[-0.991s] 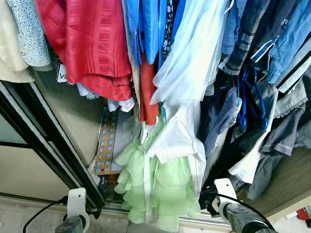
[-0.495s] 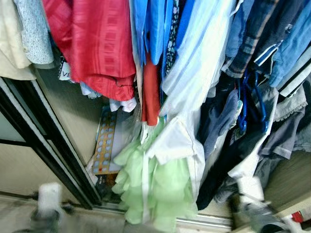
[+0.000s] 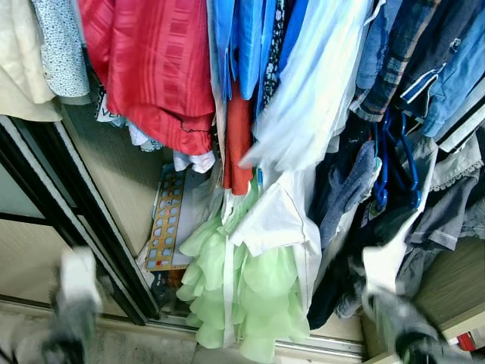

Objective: Clean up the room

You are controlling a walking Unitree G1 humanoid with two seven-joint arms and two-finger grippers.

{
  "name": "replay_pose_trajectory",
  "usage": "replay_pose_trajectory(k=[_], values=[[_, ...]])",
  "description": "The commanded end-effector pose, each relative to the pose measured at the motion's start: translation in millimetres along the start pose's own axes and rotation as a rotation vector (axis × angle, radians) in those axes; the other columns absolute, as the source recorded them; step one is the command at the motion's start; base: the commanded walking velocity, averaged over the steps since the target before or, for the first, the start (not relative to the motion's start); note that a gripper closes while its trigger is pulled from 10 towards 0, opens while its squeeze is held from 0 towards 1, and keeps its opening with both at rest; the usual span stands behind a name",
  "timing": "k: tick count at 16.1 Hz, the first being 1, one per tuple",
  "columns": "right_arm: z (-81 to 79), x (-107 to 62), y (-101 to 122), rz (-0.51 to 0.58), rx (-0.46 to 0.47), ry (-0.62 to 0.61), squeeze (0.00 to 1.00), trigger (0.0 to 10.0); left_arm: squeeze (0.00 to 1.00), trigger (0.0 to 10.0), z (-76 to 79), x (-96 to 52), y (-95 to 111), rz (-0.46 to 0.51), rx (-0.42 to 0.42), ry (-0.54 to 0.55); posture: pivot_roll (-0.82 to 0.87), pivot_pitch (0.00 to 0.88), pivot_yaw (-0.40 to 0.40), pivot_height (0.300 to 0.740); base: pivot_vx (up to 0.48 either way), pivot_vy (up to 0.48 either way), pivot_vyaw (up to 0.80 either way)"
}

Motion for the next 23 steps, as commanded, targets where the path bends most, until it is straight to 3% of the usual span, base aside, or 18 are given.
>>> replay_pose_trajectory(k=[1, 2, 3, 4, 7, 9, 13, 14, 16, 17, 20, 21, 23], values=[[5.5, 3.0, 39, 0.096, -0.027, -0.034, 0.0, 10.0, 0.0, 10.0, 4.5, 4.0, 31, 0.093, -0.04, 0.005, 0.08, 0.0, -0.034, 0.74, 0.0, 0.0, 0.0], [6.0, 3.2, 51, 0.126, -0.008, -0.029, 0.0, 10.0, 0.0, 10.0, 9.4, 4.4, 42, 0.13, -0.03, -0.002, 0.08, 0.0, -0.033, 0.74, 0.0, 0.0, 0.0], [5.8, 3.0, 77, 0.19, 0.026, -0.012, 0.0, 10.0, 0.0, 10.0, 29.6, 2.5, 71, 0.248, 0.001, -0.057, 0.07, 0.0, -0.034, 0.74, 0.0, 0.0, 0.0], [4.5, 1.8, 94, 0.237, 0.019, -0.001, 0.0, 10.0, 0.0, 10.0, 44.5, 0.0, 81, 0.292, -0.006, -0.109, 0.07, 0.0, -0.036, 0.74, 0.0, 0.0, 0.0], [-6.3, -1.8, 123, 0.316, 0.026, 0.04, 0.0, 10.0, 0.0, 10.0, 78.6, -11.4, 95, 0.383, 0.006, -0.26, 0.08, 0.0, -0.049, 0.74, 0.0, 0.0, 0.0], [-9.0, -4.4, 137, 0.353, 0.007, 0.012, 0.0, 10.0, 0.0, 10.0, 87.5, -24.5, 95, 0.423, 0.02, -0.362, 0.1, 0.0, -0.057, 0.74, 0.0, 0.0, 0.0], [-3.5, -9.0, 144, 0.418, -0.041, 0.012, 0.0, 10.0, 0.0, 10.0, 81.6, -41.0, 90, 0.451, 0.005, -0.426, 0.1, 0.0, -0.066, 0.74, 0.0, 0.0, 0.0], [5.4, -17.9, 139, 0.48, -0.075, -0.002, 0.0, 10.0, 0.0, 10.0, 74.1, -61.0, 82, 0.483, -0.065, -0.456, 0.09, 0.0, -0.071, 0.74, 0.0, 0.0, 0.0], [5.6, -38.5, 134, 0.557, -0.147, 0.009, 0.0, 10.0, 0.0, 10.0, 75.4, -82.7, 71, 0.465, 0.003, -0.519, 0.08, 0.0, -0.064, 0.74, 0.0, 0.0, 0.0], [3.2, -55.9, 138, 0.621, -0.184, 0.017, 0.0, 10.0, 0.0, 10.0, 77.1, -93.9, 71, 0.458, -0.015, -0.536, 0.07, 0.0, -0.054, 0.74, 0.0, 0.0, 0.0], [-2.4, -84.0, 151, 0.739, -0.142, 0.043, 0.0, 10.0, 0.0, 10.0, 94.7, -117.9, 75, 0.472, 0.01, -0.606, 0.07, 0.0, -0.061, 0.74, 0.0, 0.0, 0.0], [-2.9, -91.3, 150, 0.751, -0.114, 0.045, 0.0, 10.0, 0.0, 10.0, 95.8, -124.2, 75, 0.48, 0.015, -0.604, 0.07, 0.0, -0.068, 0.74, 0.0, 0.0, 0.0], [-5.8, -115.8, 145, 0.814, -0.146, 0.017, 0.0, 10.0, 0.0, 10.0, 94.4, -133.4, 71, 0.463, -0.004, -0.59, 0.06, 0.0, -0.081, 0.74, 0.0, 0.0, 0.0]])
Point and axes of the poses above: a point about 5 cm out from each wrist's last joint towards the gripper, its own x axis pointing out of the wrist towards the gripper, its own y axis along the axis of the wrist's last joint, z = x × y, the point moved 6 cm from there along x, pointing out of the wrist towards the gripper, and after that the axes turned 12 degrees about -x, right-handed, at the moved point
